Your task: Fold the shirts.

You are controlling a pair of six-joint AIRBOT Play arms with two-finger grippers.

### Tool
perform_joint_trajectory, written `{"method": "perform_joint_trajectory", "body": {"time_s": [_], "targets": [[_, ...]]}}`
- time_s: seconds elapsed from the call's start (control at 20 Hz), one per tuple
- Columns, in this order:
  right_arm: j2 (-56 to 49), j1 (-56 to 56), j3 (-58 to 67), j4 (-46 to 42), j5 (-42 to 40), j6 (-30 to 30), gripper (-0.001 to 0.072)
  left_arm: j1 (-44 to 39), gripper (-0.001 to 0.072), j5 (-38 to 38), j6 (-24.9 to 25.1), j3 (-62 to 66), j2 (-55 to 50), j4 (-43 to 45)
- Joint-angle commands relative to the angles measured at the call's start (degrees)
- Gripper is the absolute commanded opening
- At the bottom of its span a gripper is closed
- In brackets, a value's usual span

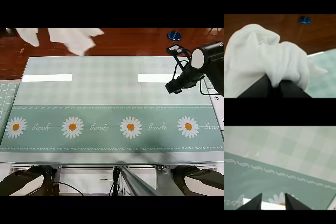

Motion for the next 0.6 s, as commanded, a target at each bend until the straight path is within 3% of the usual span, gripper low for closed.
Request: {"method": "perform_joint_trajectory", "body": {"time_s": [0.0, 0.1, 0.3, 0.4, 0.55], "targets": [[0.0, -0.04, 0.02, -4.68, 5.01, -0.02, 0.0364, -11.52, 0.0028, -9.81, 0.11, 0.94, 3.93, -1.31], [-0.02, -0.04, 0.02, -4.76, 5.35, -0.02, 0.0364, -17.07, 0.0028, -12.96, 0.09, -0.42, 3.23, -1.31], [-0.02, -0.04, 0.02, -4.46, 5.33, 0.0, 0.0364, -24.15, 0.0028, -11.39, -0.98, -12.22, 2.05, -1.29], [-0.02, -0.04, 0.02, -4.09, 5.16, 0.0, 0.0364, -26.03, 0.0028, -7.91, -1.01, -23.23, 1.05, -1.36], [-0.02, -0.04, 0.02, -3.85, 4.5, 0.0, 0.0364, -27.23, 0.0028, 3.5, -0.92, -40.44, -0.39, -6.01]]}}
